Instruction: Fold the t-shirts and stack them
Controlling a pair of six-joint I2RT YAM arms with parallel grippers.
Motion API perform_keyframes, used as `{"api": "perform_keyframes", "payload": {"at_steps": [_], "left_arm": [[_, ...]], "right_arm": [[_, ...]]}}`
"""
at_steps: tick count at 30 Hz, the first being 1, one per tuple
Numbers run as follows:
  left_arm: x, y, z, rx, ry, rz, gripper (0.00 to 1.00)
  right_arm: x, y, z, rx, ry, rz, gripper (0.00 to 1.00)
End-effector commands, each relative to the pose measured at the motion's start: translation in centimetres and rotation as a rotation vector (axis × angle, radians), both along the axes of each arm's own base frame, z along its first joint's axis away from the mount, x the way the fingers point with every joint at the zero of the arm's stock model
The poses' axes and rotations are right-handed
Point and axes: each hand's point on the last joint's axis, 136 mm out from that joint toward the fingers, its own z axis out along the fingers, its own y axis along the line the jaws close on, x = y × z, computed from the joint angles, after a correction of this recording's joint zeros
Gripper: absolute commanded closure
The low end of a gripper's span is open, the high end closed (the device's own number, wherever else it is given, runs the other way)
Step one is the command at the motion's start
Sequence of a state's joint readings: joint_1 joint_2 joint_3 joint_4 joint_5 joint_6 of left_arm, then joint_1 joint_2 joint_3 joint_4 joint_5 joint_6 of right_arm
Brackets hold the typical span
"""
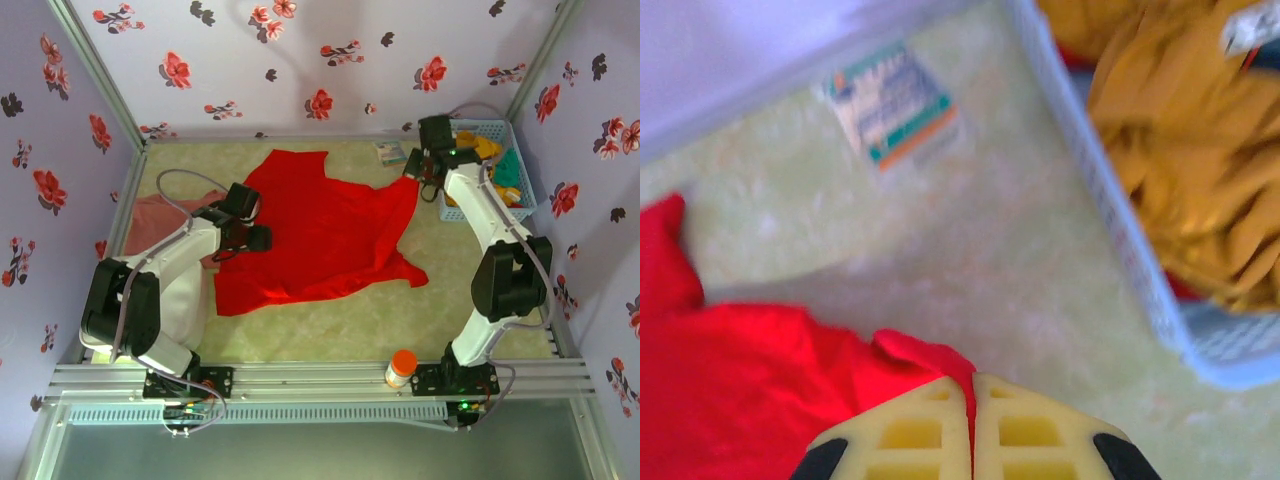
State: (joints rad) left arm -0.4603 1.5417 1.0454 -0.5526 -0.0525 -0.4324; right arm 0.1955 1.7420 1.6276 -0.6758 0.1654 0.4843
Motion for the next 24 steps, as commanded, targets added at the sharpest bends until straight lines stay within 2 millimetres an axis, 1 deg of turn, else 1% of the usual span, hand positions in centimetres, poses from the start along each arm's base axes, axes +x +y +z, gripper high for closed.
{"api": "perform_keyframes", "payload": {"at_steps": [1, 4, 7, 8, 10, 12, 13, 17, 20, 22, 23, 24], "left_arm": [[-0.2, 0.1, -0.2, -0.001, -0.012, -0.003, 0.37], [-0.5, 0.0, -1.1, -0.009, 0.008, 0.002, 0.37], [-1.1, 0.0, -2.2, -0.015, 0.031, 0.011, 0.37], [-1.3, 0.1, -2.5, -0.017, 0.037, 0.013, 0.37], [-1.6, 0.2, -2.8, -0.019, 0.045, 0.018, 0.37], [-1.9, 0.3, -3.0, -0.018, 0.05, 0.019, 0.38], [-2.0, 0.4, -3.0, -0.016, 0.051, 0.022, 0.38], [-2.6, 0.9, -3.0, -0.01, 0.058, 0.037, 0.37], [-2.9, 1.2, -2.8, -0.006, 0.062, 0.039, 0.38], [-3.2, 1.3, -2.6, -0.002, 0.07, 0.039, 0.38], [-3.3, 1.4, -2.5, 0.001, 0.073, 0.038, 0.38], [-3.6, 1.5, -2.4, 0.002, 0.08, 0.039, 0.37]], "right_arm": [[1.7, -1.9, 1.2, -0.109, -0.013, -0.018, 1.0], [3.9, -2.6, 2.6, -0.157, -0.083, -0.037, 1.0], [5.8, -3.0, 3.3, -0.184, -0.128, -0.044, 1.0], [6.5, -3.0, 3.0, -0.191, -0.133, -0.042, 1.0], [7.5, -4.1, 2.4, -0.228, -0.119, -0.073, 1.0], [8.6, -4.8, 1.3, -0.253, -0.087, -0.079, 1.0], [9.0, -5.1, 1.1, -0.259, -0.08, -0.089, 1.0], [10.7, -6.6, -0.9, -0.248, -0.043, -0.129, 1.0], [11.6, -6.7, -2.5, -0.217, -0.005, -0.121, 0.94], [11.7, -6.7, -3.6, -0.221, 0.029, -0.116, 0.9], [11.7, -6.7, -4.1, -0.225, 0.048, -0.113, 0.86], [11.6, -6.8, -4.5, -0.229, 0.064, -0.11, 0.78]]}}
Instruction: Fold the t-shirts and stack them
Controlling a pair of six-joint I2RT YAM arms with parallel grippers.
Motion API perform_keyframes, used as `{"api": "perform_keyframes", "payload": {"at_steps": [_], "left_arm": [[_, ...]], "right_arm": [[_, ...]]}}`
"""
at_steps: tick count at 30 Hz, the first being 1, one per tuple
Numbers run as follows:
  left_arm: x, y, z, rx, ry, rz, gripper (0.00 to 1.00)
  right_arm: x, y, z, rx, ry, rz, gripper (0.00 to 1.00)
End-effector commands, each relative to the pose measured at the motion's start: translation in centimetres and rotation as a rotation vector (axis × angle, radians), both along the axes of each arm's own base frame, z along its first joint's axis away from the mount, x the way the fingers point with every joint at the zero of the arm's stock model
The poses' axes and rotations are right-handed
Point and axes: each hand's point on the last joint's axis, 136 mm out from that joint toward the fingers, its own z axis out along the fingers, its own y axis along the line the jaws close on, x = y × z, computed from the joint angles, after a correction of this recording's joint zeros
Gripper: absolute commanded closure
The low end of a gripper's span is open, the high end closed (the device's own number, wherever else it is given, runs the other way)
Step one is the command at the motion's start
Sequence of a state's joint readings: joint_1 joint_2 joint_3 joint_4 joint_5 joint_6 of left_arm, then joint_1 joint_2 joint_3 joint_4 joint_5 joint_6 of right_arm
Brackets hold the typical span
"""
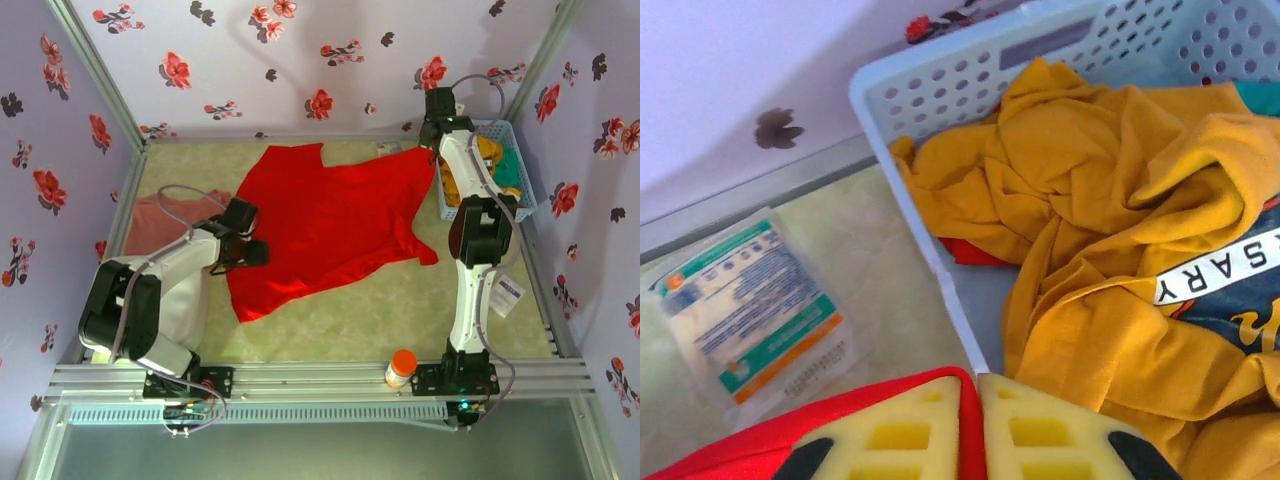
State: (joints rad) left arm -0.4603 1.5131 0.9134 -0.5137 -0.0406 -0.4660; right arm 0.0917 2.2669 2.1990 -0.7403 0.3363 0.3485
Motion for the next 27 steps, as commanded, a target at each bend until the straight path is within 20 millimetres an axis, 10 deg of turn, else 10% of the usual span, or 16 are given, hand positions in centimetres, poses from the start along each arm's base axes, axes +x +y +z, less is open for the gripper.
{"api": "perform_keyframes", "payload": {"at_steps": [1, 5, 10, 27], "left_arm": [[-1.2, 0.5, 0.9, -0.003, 0.019, 0.017, 0.38], [-2.8, 0.8, 1.4, -0.035, 0.043, 0.038, 0.37], [-5.3, 0.9, 0.7, -0.063, 0.119, 0.061, 0.37], [-9.0, 4.7, -0.6, -0.102, 0.188, 0.293, 0.42]], "right_arm": [[-0.7, 0.4, -0.6, 0.02, 0.062, 0.015, 0.69], [-2.0, 1.1, -0.9, 0.073, 0.107, 0.04, 0.3], [-5.2, 3.0, 0.2, 0.098, 0.094, 0.088, 0.15], [-23.9, 7.0, -3.1, 0.281, 0.16, 0.186, 0.14]]}}
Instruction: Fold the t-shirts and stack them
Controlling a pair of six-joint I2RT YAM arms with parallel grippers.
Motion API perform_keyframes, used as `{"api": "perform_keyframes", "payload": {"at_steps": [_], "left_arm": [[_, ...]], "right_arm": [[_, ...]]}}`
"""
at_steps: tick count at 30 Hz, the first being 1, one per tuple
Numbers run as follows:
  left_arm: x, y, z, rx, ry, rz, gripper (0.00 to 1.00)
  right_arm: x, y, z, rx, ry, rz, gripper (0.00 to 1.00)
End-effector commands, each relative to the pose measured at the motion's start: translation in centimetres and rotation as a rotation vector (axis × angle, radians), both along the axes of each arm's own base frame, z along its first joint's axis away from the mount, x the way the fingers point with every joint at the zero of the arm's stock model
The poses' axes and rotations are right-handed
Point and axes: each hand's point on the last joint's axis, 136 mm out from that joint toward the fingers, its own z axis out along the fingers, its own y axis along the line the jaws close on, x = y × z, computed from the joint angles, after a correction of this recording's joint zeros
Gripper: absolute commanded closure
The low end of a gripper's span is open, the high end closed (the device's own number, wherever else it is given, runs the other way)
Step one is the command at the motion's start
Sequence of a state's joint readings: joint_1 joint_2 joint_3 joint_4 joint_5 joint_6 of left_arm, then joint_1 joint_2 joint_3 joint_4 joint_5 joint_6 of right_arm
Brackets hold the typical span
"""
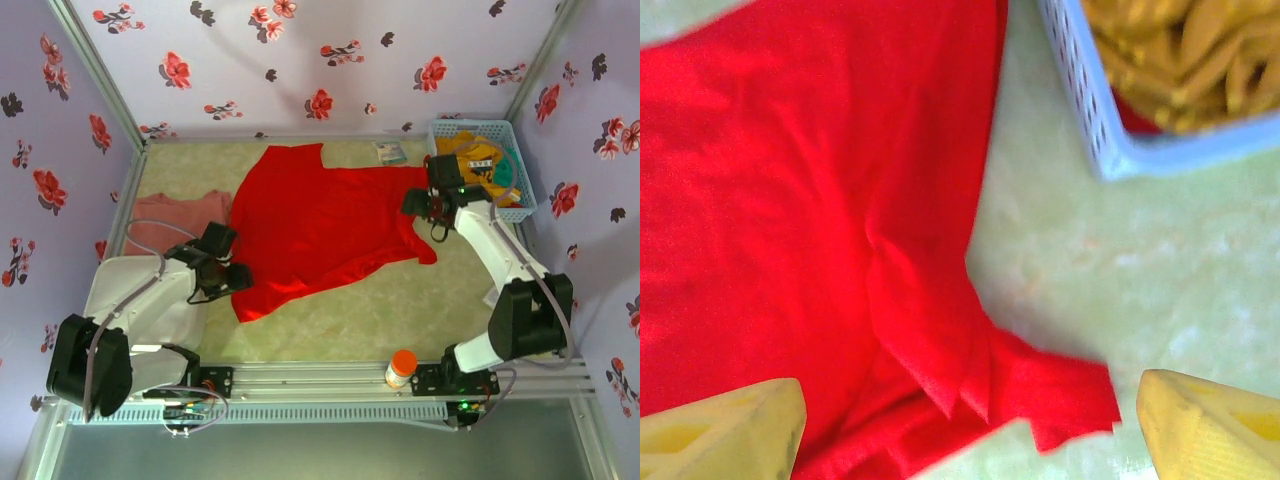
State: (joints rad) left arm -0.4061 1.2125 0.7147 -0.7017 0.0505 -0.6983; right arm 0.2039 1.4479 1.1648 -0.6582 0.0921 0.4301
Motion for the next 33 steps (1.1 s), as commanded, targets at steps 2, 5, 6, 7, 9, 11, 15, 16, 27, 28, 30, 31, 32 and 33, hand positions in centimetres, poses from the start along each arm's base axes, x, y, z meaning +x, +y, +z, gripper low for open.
{"api": "perform_keyframes", "payload": {"at_steps": [2, 5, 6, 7, 9, 11, 15, 16, 27, 28, 30, 31, 32, 33], "left_arm": [[-0.7, 1.5, -1.2, 0.018, 0.056, 0.056, 0.44], [0.2, 2.0, -1.2, 0.041, 0.034, 0.061, 0.45], [0.7, 2.1, -1.0, 0.047, 0.014, 0.06, 0.47], [1.1, 2.2, -1.0, 0.056, -0.001, 0.061, 0.48], [1.7, 2.5, -1.0, 0.076, -0.014, 0.055, 0.51], [1.8, 2.6, -1.4, 0.09, -0.005, 0.039, 0.55], [2.1, 2.4, -2.1, 0.092, -0.005, 0.013, 0.62], [2.2, 2.4, -2.2, 0.091, -0.011, 0.01, 0.63], [2.6, 1.7, -3.0, 0.074, -0.018, -0.018, 0.71], [2.4, 1.7, -3.1, 0.078, -0.009, -0.019, 0.71], [2.0, 2.0, -3.3, 0.092, 0.011, -0.015, 0.69], [2.0, 2.1, -3.3, 0.104, 0.014, -0.013, 0.69], [1.9, 2.4, -3.4, 0.119, 0.019, -0.013, 0.69], [1.9, 2.6, -3.4, 0.136, 0.022, -0.012, 0.69]], "right_arm": [[-2.5, 0.6, -2.0, 0.053, 0.04, -0.004, 0.15], [-3.6, 0.2, -3.0, 0.034, 0.066, -0.001, 0.16], [-3.8, 0.1, -3.4, 0.03, 0.072, 0.001, 0.18], [-3.9, 0.1, -3.6, 0.03, 0.078, 0.004, 0.19], [-4.2, 0.1, -4.1, 0.026, 0.099, 0.008, 0.2], [-4.4, 0.0, -4.3, 0.021, 0.109, 0.004, 0.21], [-4.3, 0.0, -4.1, 0.026, 0.101, -0.003, 0.21], [-4.2, 0.0, -4.1, 0.029, 0.1, -0.003, 0.21], [-3.7, 0.1, -3.5, 0.04, 0.097, -0.003, 0.23], [-3.7, 0.0, -3.5, 0.039, 0.096, -0.006, 0.23], [-3.8, -0.1, -3.4, 0.042, 0.093, -0.008, 0.23], [-3.8, -0.1, -3.4, 0.043, 0.091, -0.008, 0.23], [-3.8, -0.2, -3.3, 0.043, 0.09, -0.01, 0.23], [-3.8, -0.2, -3.4, 0.045, 0.089, -0.01, 0.23]]}}
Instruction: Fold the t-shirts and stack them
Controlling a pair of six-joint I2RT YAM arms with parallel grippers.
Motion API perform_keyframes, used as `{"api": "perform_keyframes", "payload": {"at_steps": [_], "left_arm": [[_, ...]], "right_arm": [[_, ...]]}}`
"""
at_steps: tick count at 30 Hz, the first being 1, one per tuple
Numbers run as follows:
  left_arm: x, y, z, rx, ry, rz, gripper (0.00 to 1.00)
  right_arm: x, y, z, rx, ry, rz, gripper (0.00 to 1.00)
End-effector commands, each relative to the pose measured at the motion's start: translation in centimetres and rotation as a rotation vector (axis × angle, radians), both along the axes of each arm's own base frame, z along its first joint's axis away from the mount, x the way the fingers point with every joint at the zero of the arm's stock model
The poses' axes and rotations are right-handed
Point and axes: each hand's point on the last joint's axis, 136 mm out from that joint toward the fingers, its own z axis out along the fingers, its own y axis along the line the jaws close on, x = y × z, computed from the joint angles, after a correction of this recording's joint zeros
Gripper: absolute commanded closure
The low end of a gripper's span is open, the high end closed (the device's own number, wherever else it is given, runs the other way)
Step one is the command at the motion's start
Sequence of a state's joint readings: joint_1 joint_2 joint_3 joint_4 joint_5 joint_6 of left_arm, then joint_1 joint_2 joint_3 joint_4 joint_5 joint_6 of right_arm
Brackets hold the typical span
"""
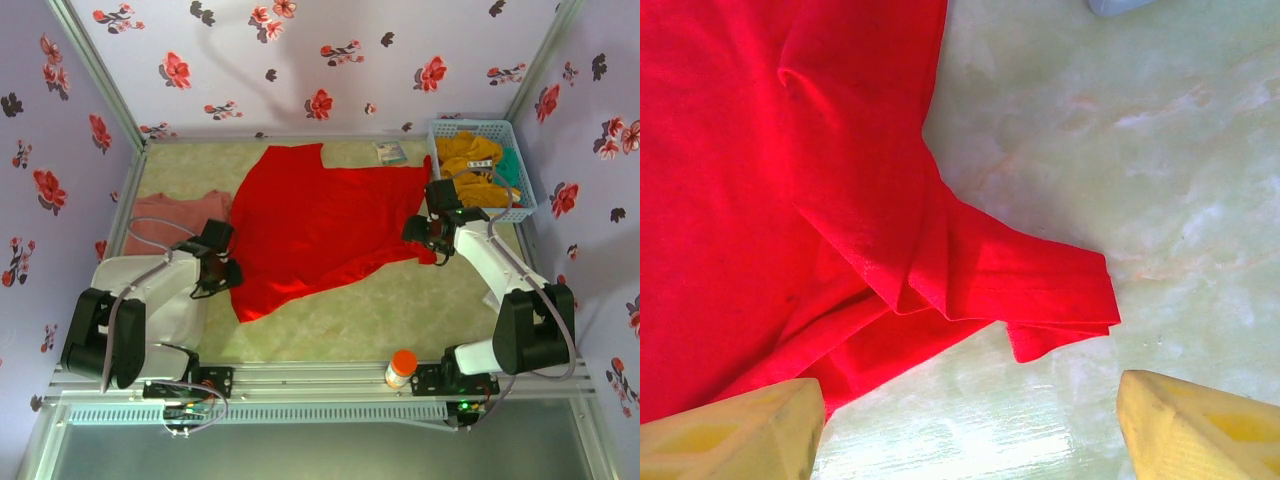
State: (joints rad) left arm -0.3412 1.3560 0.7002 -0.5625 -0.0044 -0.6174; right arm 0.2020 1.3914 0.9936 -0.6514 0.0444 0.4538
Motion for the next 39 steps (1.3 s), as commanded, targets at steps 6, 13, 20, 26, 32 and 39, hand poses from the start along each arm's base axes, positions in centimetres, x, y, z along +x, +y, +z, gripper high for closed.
{"api": "perform_keyframes", "payload": {"at_steps": [6, 13, 20, 26, 32, 39], "left_arm": [[-0.4, 0.6, -0.9, 0.071, 0.033, -0.029, 0.68], [0.2, -0.6, -1.0, 0.073, 0.03, -0.056, 0.79], [-0.4, -0.4, 0.1, 0.099, 0.031, -0.075, 0.82], [-0.6, -0.2, 0.4, 0.104, 0.025, -0.079, 0.76], [-0.2, -0.5, 0.1, 0.107, 0.033, -0.078, 0.72], [0.2, -0.6, 1.1, 0.098, 0.004, -0.08, 0.71]], "right_arm": [[0.2, -0.2, 1.0, 0.016, -0.022, -0.011, 0.24], [0.0, -0.6, 0.8, 0.016, -0.019, -0.016, 0.24], [-0.2, -0.7, 0.5, 0.025, -0.01, -0.015, 0.25], [-0.1, -0.4, 0.2, 0.039, -0.003, -0.012, 0.25], [-0.2, -0.4, 0.2, 0.041, -0.002, -0.009, 0.26], [-0.3, -0.4, 0.2, 0.041, 0.001, -0.007, 0.26]]}}
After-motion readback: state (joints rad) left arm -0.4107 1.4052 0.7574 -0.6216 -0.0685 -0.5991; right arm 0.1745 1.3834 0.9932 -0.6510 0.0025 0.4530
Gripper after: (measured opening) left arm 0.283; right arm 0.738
